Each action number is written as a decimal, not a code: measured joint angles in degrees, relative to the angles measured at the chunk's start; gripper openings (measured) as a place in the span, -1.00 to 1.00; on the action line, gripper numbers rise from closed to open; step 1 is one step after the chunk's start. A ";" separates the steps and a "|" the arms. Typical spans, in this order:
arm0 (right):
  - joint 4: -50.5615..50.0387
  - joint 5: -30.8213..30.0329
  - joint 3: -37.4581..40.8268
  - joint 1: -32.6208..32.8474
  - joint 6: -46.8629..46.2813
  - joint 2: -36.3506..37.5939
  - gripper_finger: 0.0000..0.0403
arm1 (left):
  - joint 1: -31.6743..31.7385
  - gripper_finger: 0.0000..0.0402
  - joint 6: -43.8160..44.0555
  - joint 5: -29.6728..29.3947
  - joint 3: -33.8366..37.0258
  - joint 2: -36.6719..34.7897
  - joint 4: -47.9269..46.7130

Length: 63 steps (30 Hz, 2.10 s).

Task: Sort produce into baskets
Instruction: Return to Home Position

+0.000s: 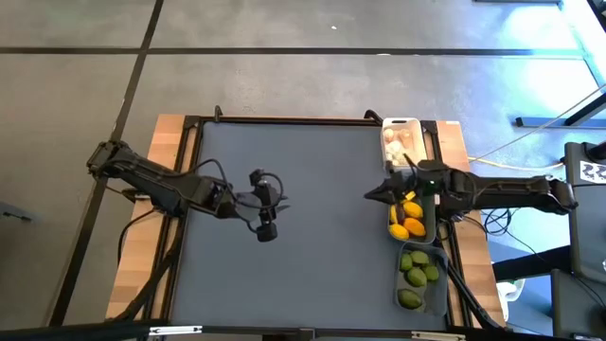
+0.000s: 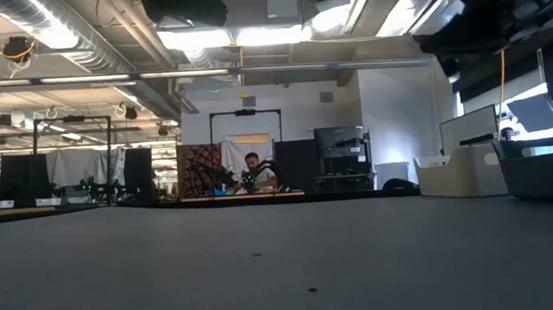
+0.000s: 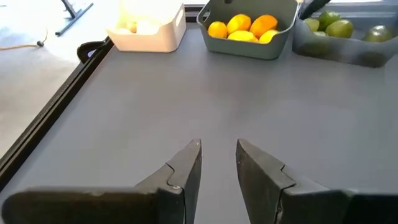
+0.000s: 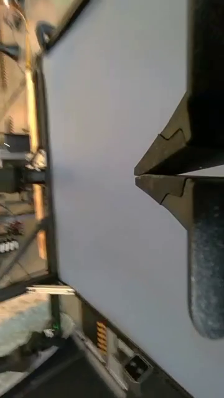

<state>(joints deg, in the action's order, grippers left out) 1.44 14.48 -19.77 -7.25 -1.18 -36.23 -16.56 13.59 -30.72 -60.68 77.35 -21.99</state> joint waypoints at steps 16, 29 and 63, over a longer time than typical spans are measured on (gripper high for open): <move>1.93 -7.52 13.36 0.04 -6.05 25.71 -0.95 | -2.02 -0.51 -2.33 0.02 6.20 -0.06 12.31; 0.45 -9.97 19.04 0.09 -7.70 35.99 -0.95 | -3.34 -0.51 -5.74 0.32 7.16 -0.08 17.41; 0.33 -10.23 19.28 0.11 -7.95 36.00 -0.95 | 11.97 -0.51 -7.94 16.44 56.41 -49.81 48.94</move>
<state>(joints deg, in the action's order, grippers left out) 1.77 4.25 -0.49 -7.14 -9.13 -0.23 -4.59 5.65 -14.28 -4.27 27.54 26.95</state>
